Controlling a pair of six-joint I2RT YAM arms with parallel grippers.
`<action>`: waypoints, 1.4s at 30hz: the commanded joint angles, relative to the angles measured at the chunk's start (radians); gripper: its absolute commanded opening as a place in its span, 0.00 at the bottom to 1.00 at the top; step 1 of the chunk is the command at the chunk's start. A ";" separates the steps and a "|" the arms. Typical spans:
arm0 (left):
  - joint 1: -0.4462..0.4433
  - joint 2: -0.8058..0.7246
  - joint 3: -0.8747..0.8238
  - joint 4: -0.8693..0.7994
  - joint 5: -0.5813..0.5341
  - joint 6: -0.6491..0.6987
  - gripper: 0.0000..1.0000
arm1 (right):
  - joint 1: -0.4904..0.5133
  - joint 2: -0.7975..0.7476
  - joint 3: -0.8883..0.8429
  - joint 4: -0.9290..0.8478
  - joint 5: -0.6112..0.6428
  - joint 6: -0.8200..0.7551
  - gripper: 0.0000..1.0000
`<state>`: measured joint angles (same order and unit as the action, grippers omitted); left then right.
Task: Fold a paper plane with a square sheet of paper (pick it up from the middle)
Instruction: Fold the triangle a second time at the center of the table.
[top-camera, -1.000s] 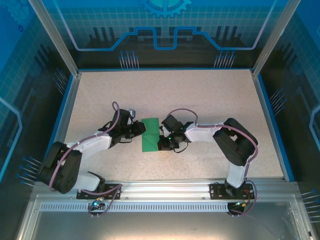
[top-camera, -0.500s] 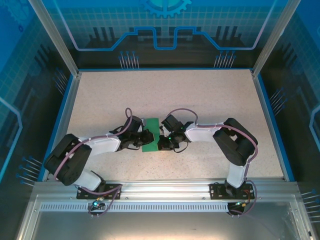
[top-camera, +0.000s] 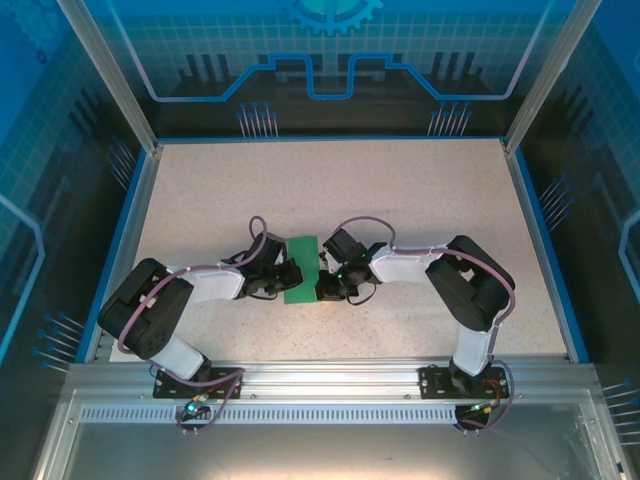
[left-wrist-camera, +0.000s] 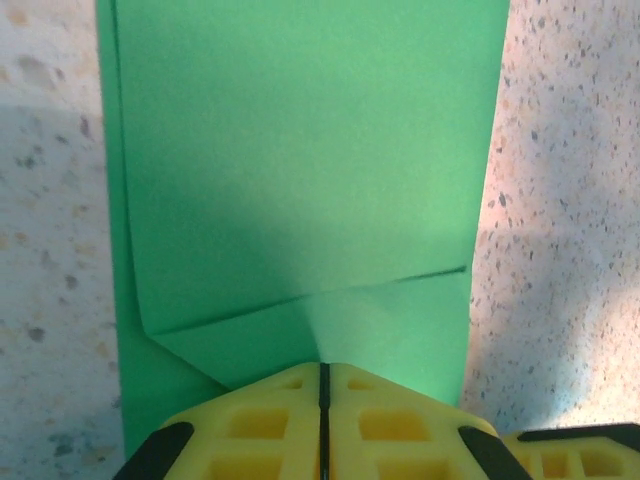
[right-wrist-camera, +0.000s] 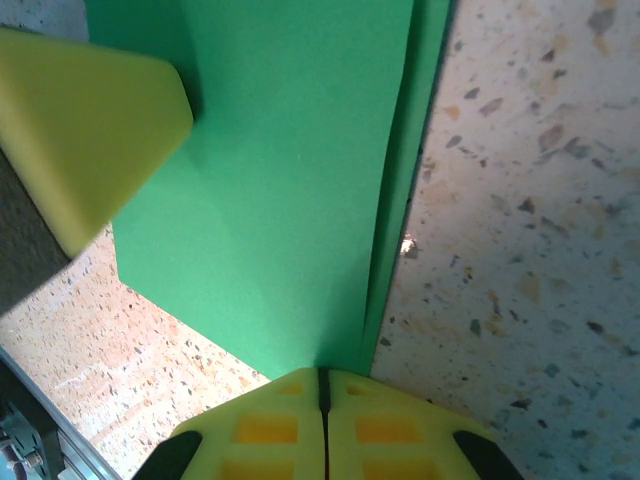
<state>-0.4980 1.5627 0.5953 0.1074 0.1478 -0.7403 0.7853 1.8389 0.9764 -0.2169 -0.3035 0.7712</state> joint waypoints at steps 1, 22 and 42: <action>0.036 0.016 0.018 -0.050 -0.079 0.054 0.11 | -0.014 0.062 -0.059 -0.186 0.127 0.016 0.06; 0.098 0.043 -0.038 -0.020 -0.030 0.057 0.09 | 0.008 -0.073 0.098 -0.133 0.052 -0.072 0.07; 0.098 0.073 -0.055 0.028 0.010 0.007 0.09 | 0.051 0.192 0.358 -0.228 0.047 -0.107 0.07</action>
<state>-0.4091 1.5913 0.5789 0.1940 0.1764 -0.7166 0.8139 2.0121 1.3018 -0.4191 -0.2214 0.6823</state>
